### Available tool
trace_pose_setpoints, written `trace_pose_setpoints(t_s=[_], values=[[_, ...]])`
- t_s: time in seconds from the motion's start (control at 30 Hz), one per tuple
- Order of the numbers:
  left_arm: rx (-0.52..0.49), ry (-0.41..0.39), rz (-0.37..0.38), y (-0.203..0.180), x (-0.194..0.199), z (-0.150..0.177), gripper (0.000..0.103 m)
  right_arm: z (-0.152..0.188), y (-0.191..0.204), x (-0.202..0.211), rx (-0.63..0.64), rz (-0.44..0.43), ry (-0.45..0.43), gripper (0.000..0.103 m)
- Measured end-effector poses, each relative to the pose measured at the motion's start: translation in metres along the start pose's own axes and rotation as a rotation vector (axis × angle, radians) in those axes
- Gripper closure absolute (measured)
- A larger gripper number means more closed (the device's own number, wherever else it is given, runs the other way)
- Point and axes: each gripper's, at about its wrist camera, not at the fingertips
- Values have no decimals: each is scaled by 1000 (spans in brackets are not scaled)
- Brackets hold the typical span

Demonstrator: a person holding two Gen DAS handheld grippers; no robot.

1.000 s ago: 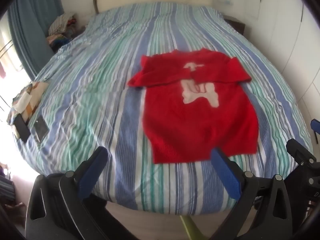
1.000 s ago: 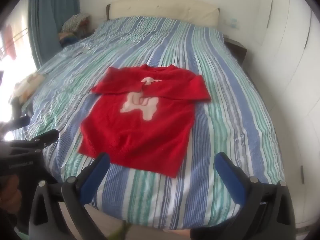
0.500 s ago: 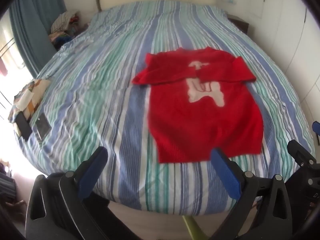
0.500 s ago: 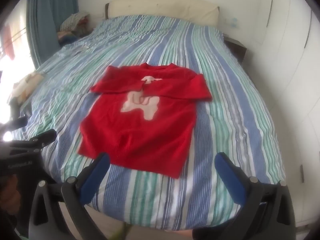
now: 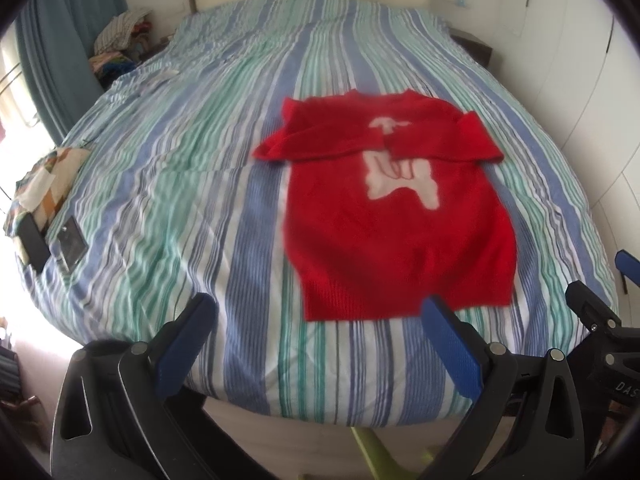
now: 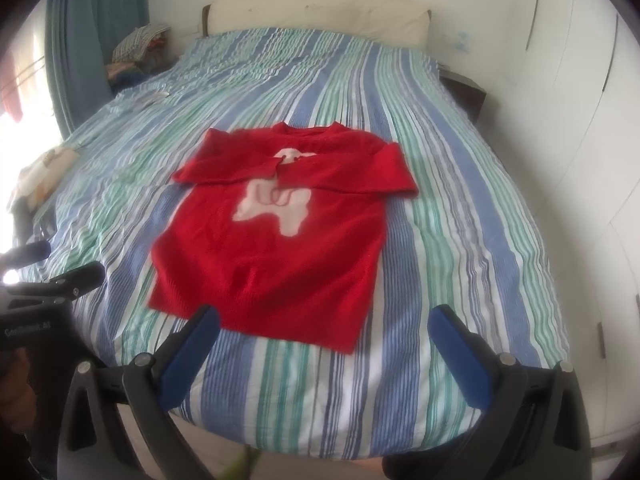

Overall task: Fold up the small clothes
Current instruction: 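Approach the red rabbit-print sweater with both tools open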

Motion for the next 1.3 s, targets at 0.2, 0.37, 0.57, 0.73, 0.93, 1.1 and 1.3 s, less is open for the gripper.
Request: trace_pose_setpoints(t_s=[0.2,0.37,0.57,0.73,0.93,1.1,1.3], values=[[-12,-1,-19,0,0,2,1,3,0,-4,-10,7,10,0],[-9,6,-7,1,-2,2,1,4,3,-4,-6,0,9,0],[-11,7,-7,2,-5,2,1,6,6,-9,-5,2,23,0],[-9,11,-9,4,-7,3,1,6,8,-11,-3,-1,30,0],[-3,12,-13,5,-5,5,1,7,14,-10,7,-10,28,0],[-3,5,-14,6,-4,5,1,6,11,-6,-2,-6,14,0],[-3,14,-17,5,-6,5,1,6,1,-5,-28,8,8,0]])
Point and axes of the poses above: each gripper's, at about its wrist camera, not at the fingertips, and x roughly against the way its jaws point, y to its left, z to its underside, and after that the axes turned 9 degrees about -x, right-handed
